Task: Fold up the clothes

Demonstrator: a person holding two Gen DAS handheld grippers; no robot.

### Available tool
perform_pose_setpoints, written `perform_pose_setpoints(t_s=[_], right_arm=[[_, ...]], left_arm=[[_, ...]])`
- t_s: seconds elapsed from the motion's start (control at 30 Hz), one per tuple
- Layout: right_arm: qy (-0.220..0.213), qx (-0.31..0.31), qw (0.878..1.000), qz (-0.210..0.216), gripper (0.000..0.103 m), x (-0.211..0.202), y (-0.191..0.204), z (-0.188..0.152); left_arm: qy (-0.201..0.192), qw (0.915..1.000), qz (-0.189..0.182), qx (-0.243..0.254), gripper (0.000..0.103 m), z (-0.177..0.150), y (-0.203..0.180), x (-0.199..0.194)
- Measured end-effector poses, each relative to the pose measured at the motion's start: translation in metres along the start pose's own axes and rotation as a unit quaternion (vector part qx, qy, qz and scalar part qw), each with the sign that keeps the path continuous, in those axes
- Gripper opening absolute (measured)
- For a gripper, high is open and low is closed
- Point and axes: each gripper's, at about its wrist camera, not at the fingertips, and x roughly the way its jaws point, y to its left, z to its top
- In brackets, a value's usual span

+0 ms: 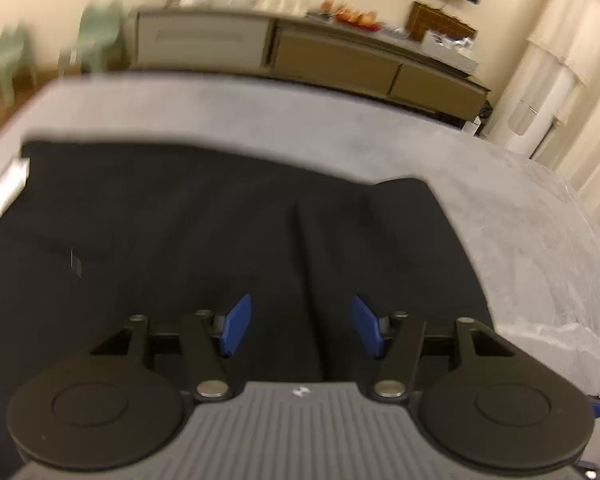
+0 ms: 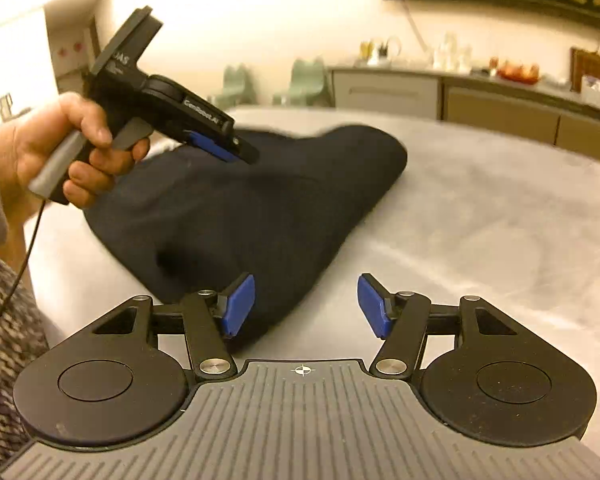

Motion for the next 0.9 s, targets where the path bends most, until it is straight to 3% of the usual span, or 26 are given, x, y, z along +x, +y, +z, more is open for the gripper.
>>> perform_pose_setpoints(t_s=[0.07,0.1,0.2,0.27,0.37,0.43,0.47,0.5,0.53,0.73,0.9], right_arm=[[0.015,0.018,1.000,0.006,0.062,0.018,-0.004,0.000],[0.019,0.029,0.999,0.011,0.062,0.025,-0.007,0.002],[0.029,0.063,0.997,0.021,0.062,0.046,-0.015,0.005],[0.034,0.082,0.996,0.021,0.062,0.058,-0.018,0.007],[0.033,0.099,0.994,0.018,0.062,0.068,-0.012,0.010],[0.030,0.093,0.995,0.016,0.062,0.067,-0.011,0.010],[0.028,0.084,0.996,0.013,0.062,0.063,-0.009,0.009],[0.028,0.077,0.997,0.009,0.063,0.060,-0.007,0.008],[0.028,0.071,0.997,0.004,0.063,0.056,-0.005,0.007],[0.025,0.056,0.998,0.001,0.064,0.053,-0.002,0.012],[0.019,0.008,1.000,-0.002,0.071,0.049,0.012,0.012]], left_arm=[[-0.003,0.9998,0.008,0.020,0.061,-0.003,0.002,0.000],[0.001,0.9996,-0.001,0.027,0.069,-0.006,0.002,0.001],[0.020,0.9984,-0.028,0.046,0.070,-0.010,0.005,0.013],[0.019,0.9967,-0.046,0.064,0.077,-0.009,-0.013,0.022],[0.027,0.9932,-0.095,0.060,0.077,-0.007,-0.023,0.032],[0.022,0.9924,-0.096,0.073,0.064,-0.003,-0.032,0.036],[0.016,0.9925,-0.089,0.082,0.048,0.000,-0.036,0.035],[0.010,0.9925,-0.087,0.086,0.025,0.005,-0.037,0.034],[0.003,0.9929,-0.088,0.080,0.016,0.005,-0.035,0.029],[-0.040,0.9944,-0.090,0.039,0.012,0.024,-0.016,0.010],[-0.038,0.9945,-0.092,0.033,0.012,0.034,-0.016,0.014]])
